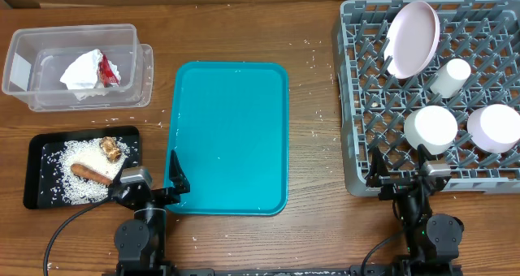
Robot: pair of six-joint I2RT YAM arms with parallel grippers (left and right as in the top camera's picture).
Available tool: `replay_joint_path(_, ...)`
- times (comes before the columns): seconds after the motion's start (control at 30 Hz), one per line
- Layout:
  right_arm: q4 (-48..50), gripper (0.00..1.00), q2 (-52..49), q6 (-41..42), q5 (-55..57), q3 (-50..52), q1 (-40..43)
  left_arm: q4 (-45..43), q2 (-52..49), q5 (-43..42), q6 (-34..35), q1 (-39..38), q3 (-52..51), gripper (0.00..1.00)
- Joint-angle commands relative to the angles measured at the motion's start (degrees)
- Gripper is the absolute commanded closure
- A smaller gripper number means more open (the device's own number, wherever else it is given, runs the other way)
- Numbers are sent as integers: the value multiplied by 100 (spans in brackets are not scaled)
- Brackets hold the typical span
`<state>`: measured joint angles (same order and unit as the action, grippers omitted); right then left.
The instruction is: Sort waste into correct bins and load items into the dishwasher
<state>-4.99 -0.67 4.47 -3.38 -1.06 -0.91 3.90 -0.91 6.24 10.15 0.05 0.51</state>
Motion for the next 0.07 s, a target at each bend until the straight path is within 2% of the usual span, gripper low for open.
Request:
replay_joint_path(0.0,35,0,50,-2,76,59,-37,-4,66,-28,-116,31,-24,0)
replay_joint_path(0.03,35,0,50,-2,76,59,-37,-4,66,-28,-116,31,-24,0)
